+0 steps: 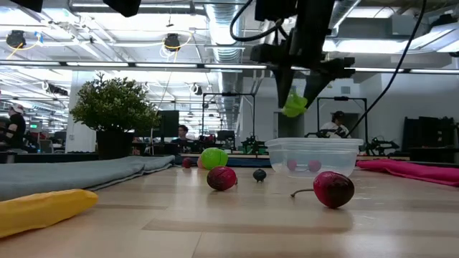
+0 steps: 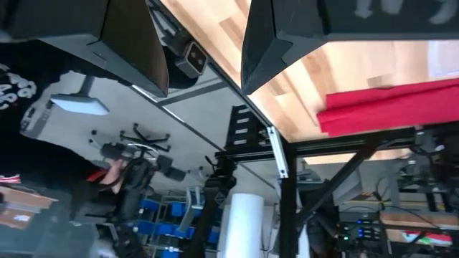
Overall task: Pick and placing Produce into tupperware
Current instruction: Put the green starfruit into the transparent bin
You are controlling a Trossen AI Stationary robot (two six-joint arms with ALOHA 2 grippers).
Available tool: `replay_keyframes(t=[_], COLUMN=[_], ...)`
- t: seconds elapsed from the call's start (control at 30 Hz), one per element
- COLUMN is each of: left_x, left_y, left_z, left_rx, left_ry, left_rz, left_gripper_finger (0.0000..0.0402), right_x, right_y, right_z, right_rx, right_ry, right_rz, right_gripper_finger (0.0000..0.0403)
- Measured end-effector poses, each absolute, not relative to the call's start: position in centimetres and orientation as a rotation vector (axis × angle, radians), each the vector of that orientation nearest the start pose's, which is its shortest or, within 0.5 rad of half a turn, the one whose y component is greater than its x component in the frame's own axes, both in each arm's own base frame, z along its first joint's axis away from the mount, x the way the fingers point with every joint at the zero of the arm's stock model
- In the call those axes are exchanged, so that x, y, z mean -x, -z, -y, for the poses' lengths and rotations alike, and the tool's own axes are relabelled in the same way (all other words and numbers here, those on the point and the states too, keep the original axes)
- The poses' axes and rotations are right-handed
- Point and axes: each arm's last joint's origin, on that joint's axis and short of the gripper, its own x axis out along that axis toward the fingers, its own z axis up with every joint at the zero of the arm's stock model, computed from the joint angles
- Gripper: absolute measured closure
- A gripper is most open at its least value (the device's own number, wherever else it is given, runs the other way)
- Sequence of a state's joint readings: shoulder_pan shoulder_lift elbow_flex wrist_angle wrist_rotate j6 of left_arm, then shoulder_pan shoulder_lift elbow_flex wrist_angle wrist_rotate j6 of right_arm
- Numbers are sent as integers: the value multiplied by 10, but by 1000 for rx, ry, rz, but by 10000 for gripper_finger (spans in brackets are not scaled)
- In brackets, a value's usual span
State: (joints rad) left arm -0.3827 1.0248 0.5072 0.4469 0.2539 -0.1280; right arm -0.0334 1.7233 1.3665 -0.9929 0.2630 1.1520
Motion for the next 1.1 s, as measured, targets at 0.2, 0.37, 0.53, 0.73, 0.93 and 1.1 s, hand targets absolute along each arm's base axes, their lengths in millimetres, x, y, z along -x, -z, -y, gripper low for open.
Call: replay_keyframes(t=[0.2,0.37,0.53,0.73,0.93,1.1], left_x=[-201,-201,-201,-201,-201,-201], left_y=[-255,-255,-256,-256,-257,-257], left_z=[93,93,93,93,93,93], left_rx=[118,119,119,119,120,120], left_ry=[651,650,650,647,646,646], left_rz=[-91,-91,-89,-88,-76,-75], left_gripper_finger=[235,235,235,235,235,235], right_x=[-328,-325,-322,-317,-318,-318], right_y=[-225,-209,-196,-186,-186,-186], right_z=[16,15,15,16,17,18], right_rx=[-839,-864,-882,-877,-835,-801], right_ry=[969,952,946,944,938,933], right_rz=[-1043,-1059,-1051,-1072,-1060,-1053], right_gripper_finger=[172,167,167,166,160,143])
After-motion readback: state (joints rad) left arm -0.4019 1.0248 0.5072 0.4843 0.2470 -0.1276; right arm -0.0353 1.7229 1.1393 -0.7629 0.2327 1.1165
